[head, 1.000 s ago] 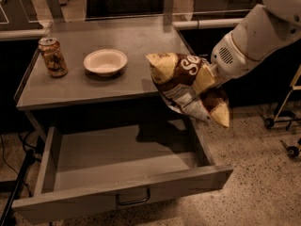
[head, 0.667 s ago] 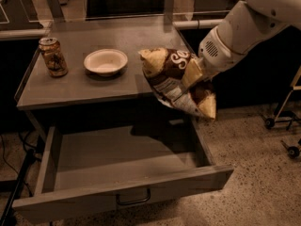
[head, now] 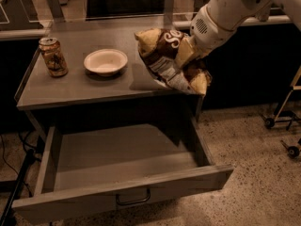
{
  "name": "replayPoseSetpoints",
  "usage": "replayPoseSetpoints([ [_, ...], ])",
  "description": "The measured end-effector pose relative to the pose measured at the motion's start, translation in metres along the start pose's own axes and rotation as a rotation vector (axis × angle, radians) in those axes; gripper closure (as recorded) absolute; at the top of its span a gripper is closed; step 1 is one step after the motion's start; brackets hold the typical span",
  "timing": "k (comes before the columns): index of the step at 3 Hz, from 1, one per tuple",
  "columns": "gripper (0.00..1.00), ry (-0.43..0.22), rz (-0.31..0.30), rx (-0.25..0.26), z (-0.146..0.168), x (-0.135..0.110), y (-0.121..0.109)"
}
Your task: Pick brown chip bag from top drawer and place on counter
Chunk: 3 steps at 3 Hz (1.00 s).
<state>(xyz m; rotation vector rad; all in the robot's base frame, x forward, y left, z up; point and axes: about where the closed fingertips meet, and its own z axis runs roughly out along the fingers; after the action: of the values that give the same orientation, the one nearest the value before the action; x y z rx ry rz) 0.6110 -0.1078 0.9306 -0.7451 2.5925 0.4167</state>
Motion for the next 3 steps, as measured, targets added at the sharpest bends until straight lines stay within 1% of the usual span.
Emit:
replayPoseSetpoints([
  [1,1.0,0.028,0.005,-0.032,0.012,-0.003,0.0],
  [2,1.0,0.06,0.035,-0.02,0.031,-0.019,-0.021],
  [3,1.0,0.085,0.056,0.014,0.046,-0.036,-0.047],
])
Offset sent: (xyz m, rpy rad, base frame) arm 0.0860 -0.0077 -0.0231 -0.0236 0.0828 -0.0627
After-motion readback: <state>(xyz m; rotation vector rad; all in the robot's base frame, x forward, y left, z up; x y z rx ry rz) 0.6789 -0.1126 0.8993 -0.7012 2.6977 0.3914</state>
